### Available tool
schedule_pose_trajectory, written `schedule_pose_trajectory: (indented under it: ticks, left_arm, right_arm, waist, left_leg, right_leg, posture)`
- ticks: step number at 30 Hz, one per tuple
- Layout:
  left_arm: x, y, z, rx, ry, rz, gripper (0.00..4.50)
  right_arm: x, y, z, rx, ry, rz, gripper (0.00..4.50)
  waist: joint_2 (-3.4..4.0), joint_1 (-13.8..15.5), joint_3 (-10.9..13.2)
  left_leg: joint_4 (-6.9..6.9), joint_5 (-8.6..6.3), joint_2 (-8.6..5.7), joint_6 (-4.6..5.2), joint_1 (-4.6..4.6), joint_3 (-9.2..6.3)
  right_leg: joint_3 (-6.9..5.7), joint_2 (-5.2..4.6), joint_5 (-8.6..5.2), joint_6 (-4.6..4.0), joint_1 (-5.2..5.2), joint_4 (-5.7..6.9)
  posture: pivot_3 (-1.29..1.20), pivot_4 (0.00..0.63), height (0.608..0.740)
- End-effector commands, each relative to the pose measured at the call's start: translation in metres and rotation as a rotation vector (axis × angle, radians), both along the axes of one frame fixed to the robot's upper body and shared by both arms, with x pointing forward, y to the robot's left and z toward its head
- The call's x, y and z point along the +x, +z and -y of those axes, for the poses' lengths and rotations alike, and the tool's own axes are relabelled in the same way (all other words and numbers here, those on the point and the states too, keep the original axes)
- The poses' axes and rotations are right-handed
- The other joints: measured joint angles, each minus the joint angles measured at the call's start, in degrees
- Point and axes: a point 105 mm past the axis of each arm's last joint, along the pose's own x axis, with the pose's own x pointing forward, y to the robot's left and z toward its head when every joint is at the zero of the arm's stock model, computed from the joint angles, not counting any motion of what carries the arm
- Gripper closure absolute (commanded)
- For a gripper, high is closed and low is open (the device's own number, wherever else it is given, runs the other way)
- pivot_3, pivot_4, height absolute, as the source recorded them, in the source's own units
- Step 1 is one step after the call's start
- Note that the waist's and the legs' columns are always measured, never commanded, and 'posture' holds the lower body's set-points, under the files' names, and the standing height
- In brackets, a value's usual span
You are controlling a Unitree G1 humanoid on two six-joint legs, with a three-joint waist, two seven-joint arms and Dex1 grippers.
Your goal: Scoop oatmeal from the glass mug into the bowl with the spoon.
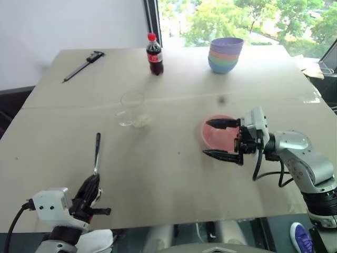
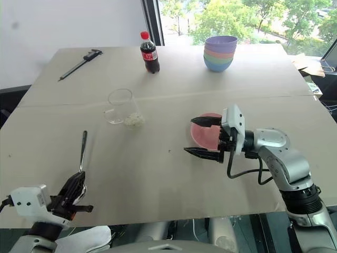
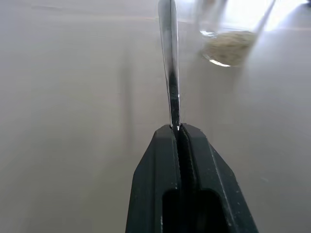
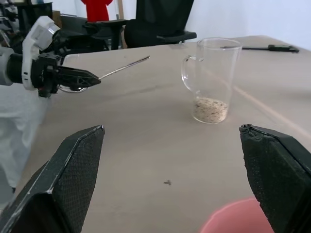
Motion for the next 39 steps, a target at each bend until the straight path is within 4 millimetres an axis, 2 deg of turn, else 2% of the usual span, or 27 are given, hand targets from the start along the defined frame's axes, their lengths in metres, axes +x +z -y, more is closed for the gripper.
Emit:
schedule_pose_trajectory:
  ticks: [1,3,5,7,13,15,17,22,31,39]
  left_arm:
    - [-0.004,0.019,0.036,0.015,-0.205,0.074,4.46]
    - [-0.005,0.017,0.044,0.005,-0.255,0.065,4.46]
    - [-0.004,0.01,0.064,0.071,-0.393,0.032,4.46]
    - [0.004,0.007,0.074,0.172,-0.465,0.046,4.46]
    - [0.043,0.011,0.096,0.355,-0.512,0.185,4.46]
    - [0.056,0.015,0.105,0.38,-0.51,0.24,4.46]
    - [0.061,0.017,0.114,0.356,-0.532,0.265,4.46]
    - [0.062,0.014,0.116,0.352,-0.582,0.259,4.46]
    - [0.062,0.011,0.121,0.341,-0.623,0.26,4.46]
    - [0.058,0.008,0.123,0.339,-0.656,0.247,4.46]
  right_arm:
    - [-0.013,0.002,-0.01,0.025,0.042,-0.064,0.0]
    - [-0.015,0.001,-0.012,0.028,0.042,-0.096,0.0]
    - [-0.014,0.0,-0.017,0.041,0.01,-0.149,0.0]
    - [-0.013,-0.004,-0.021,0.042,-0.032,-0.213,0.0]
    - [-0.006,-0.016,-0.045,0.041,-0.176,-0.427,0.0]
    - [-0.002,-0.012,-0.054,0.108,-0.211,-0.513,0.0]
    - [0.0,-0.007,-0.061,0.154,-0.231,-0.557,0.0]
    - [0.001,0.005,-0.073,0.195,-0.215,-0.587,0.0]
    - [0.008,0.007,-0.084,0.195,-0.201,-0.612,0.0]
    - [0.012,0.01,-0.085,0.224,-0.205,-0.612,0.0]
  waist:
    - [-0.01,0.0,0.0]
    - [0.0,-0.1,0.1]
    - [0.0,-0.2,0.1]
    - [0.01,-0.3,0.1]
    - [0.07,-0.4,0.1]
    - [0.09,-0.6,0.1]
    - [0.11,-0.7,0.1]
    - [0.18,-0.8,0.2]
    - [0.24,-0.9,0.2]
    - [0.26,-0.9,0.2]
  left_leg:
    - [0.01,0.0,0.0,0.0,0.04,0.04]
    - [0.01,-0.01,0.0,0.02,0.06,0.13]
    - [0.02,-0.02,0.01,0.03,0.07,0.14]
    - [0.02,-0.02,0.02,0.03,0.08,0.11]
    - [0.02,-0.01,0.04,0.03,0.14,0.1]
    - [0.02,0.0,0.04,0.02,0.16,0.1]
    - [0.01,0.0,0.04,0.01,0.14,0.08]
    - [-0.04,-0.01,0.01,0.0,0.05,0.09]
    - [-0.07,0.0,0.02,0.01,0.0,0.1]
    - [-0.07,0.0,0.02,0.01,0.01,0.1]
  right_leg:
    - [-0.05,0.03,0.0,0.0,0.04,0.0]
    - [-0.04,0.12,-0.01,0.01,0.05,-0.01]
    - [-0.02,0.33,-0.01,0.02,0.05,-0.01]
    - [-0.04,0.42,-0.01,0.02,0.06,-0.01]
    - [0.0,0.48,0.02,0.02,0.08,0.06]
    - [0.02,0.48,0.16,0.22,0.07,0.09]
    - [0.01,0.47,0.18,0.21,0.04,0.12]
    - [0.03,0.38,0.18,0.22,-0.1,0.09]
    - [0.01,0.42,0.18,0.22,-0.17,0.12]
    - [0.02,0.44,0.18,0.22,-0.17,0.15]
  posture:
    - [0.0,0.15,0.74]
    - [0.0,0.15,0.74]
    - [0.0,0.15,0.74]
    - [0.0,0.15,0.74]
    - [0.0,0.15,0.74]
    - [0.0,0.15,0.74]
    - [0.0,0.15,0.74]
    - [0.0,0.15,0.74]
    - [0.0,0.15,0.74]
    - [0.0,0.15,0.74]
